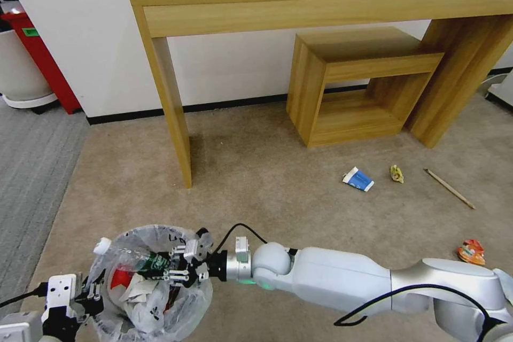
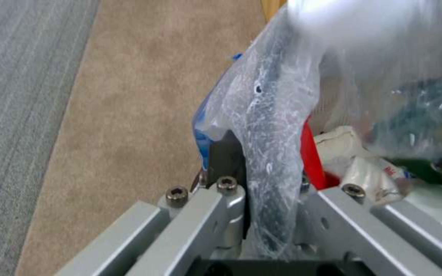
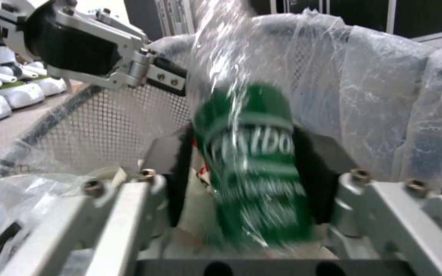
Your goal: Pick up the trash bin and place the garbage on the floor into it.
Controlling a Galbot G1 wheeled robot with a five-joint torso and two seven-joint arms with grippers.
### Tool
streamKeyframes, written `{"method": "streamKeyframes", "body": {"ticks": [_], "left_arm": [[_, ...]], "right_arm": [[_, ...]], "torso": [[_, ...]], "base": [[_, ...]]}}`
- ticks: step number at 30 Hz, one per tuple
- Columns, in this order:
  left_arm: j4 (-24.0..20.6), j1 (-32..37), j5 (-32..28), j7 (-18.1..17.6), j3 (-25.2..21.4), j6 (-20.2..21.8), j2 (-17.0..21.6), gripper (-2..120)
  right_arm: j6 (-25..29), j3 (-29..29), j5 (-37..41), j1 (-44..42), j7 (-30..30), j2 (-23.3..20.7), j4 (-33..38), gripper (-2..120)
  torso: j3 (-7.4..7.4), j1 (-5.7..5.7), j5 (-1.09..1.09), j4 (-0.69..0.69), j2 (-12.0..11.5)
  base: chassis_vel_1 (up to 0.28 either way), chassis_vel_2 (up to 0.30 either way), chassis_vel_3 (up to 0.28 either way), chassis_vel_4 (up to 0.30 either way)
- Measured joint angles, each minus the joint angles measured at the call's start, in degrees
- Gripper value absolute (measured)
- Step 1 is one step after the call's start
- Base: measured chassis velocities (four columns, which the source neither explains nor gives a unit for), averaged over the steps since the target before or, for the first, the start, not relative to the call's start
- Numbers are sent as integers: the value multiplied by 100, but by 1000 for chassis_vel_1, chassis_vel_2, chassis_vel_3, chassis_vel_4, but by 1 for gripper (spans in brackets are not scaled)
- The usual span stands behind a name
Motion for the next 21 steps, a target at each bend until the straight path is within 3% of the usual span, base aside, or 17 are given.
{"method": "streamKeyframes", "body": {"ticks": [13,15,16,17,18,19,20,21], "left_arm": [[61,13,287,46,127,-8,-185,0],[96,17,318,-1,111,-1,-192,0],[161,53,302,-14,103,61,-205,0],[156,46,283,9,71,72,-188,0],[155,54,276,41,70,72,-188,0],[155,54,276,41,70,72,-188,0],[145,62,296,45,52,56,-188,0],[146,77,321,96,67,50,-189,0]], "right_arm": [[-29,314,136,-12,-1,-2,238,96],[-33,317,177,-10,34,-27,268,96],[-49,628,247,6,289,-343,328,99],[-57,1148,363,76,387,-515,447,99],[-74,1329,413,68,365,-588,668,100],[-74,1329,413,68,365,-588,668,100],[-112,1530,495,67,374,-689,721,100],[-139,1781,579,64,376,-798,822,100]], "torso": [[0,-1,-1,0,1],[0,0,2,0,0],[3,0,12,15,-1],[0,2,-9,-10,-1],[-4,-2,-8,3,2],[-4,-2,-8,3,2],[1,0,13,1,0],[3,2,10,-2,-1]], "base": [[0,0,0,0],[0,0,0,0],[0,0,0,0],[-53,36,26,-2],[-53,36,-6,-11],[-53,36,-6,-11],[0,0,0,0],[0,0,0,0]]}}
